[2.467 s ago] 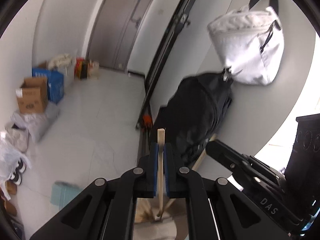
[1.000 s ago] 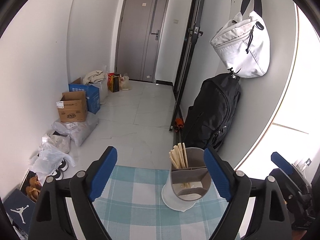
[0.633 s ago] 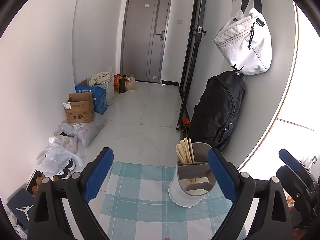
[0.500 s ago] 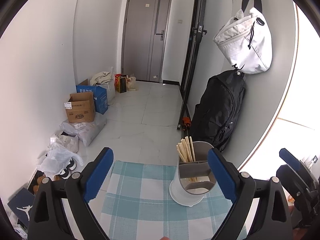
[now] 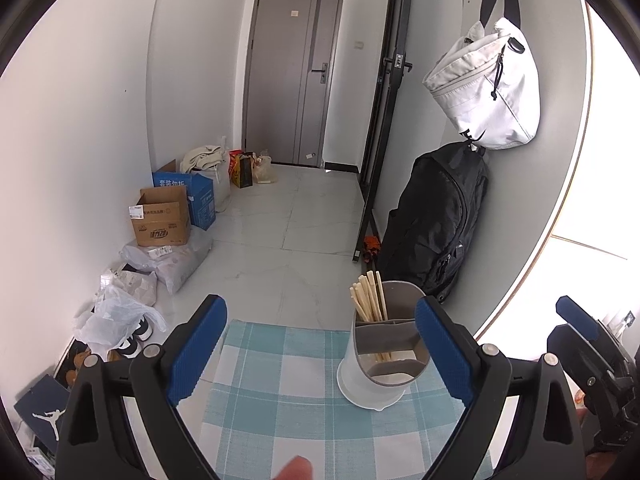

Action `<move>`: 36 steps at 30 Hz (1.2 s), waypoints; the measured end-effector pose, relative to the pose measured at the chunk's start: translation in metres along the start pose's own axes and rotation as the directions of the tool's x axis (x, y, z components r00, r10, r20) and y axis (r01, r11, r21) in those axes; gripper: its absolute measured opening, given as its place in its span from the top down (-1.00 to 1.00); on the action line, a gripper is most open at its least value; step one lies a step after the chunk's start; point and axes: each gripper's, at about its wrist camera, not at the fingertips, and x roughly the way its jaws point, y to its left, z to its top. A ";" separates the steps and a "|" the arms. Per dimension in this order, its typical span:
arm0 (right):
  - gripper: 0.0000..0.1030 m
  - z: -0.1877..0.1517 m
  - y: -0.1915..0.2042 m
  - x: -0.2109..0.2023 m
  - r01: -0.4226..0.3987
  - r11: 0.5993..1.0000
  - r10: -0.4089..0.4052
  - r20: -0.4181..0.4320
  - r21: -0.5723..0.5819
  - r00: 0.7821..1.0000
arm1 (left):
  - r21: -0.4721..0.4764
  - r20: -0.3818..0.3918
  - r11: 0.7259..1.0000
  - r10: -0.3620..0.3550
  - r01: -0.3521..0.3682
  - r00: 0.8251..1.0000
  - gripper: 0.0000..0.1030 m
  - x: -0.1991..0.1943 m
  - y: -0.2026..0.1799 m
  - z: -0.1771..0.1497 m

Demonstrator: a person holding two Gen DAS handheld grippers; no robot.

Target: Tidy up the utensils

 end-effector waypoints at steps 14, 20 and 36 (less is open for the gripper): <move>-1.00 -0.001 0.000 -0.002 0.004 1.000 -0.004 0.000 0.004 1.000 | 0.001 0.002 1.000 0.007 -0.007 1.000 -0.80 -0.002 -0.001 -0.002; -1.00 -0.001 0.000 -0.003 0.006 1.000 -0.006 -0.003 0.007 1.000 | 0.002 0.011 1.000 0.010 -0.010 1.000 -0.80 -0.003 -0.002 -0.003; -1.00 -0.004 -0.001 -0.003 0.012 1.000 -0.012 -0.007 0.014 1.000 | 0.005 0.002 1.000 0.001 -0.001 1.000 -0.80 -0.004 -0.003 -0.005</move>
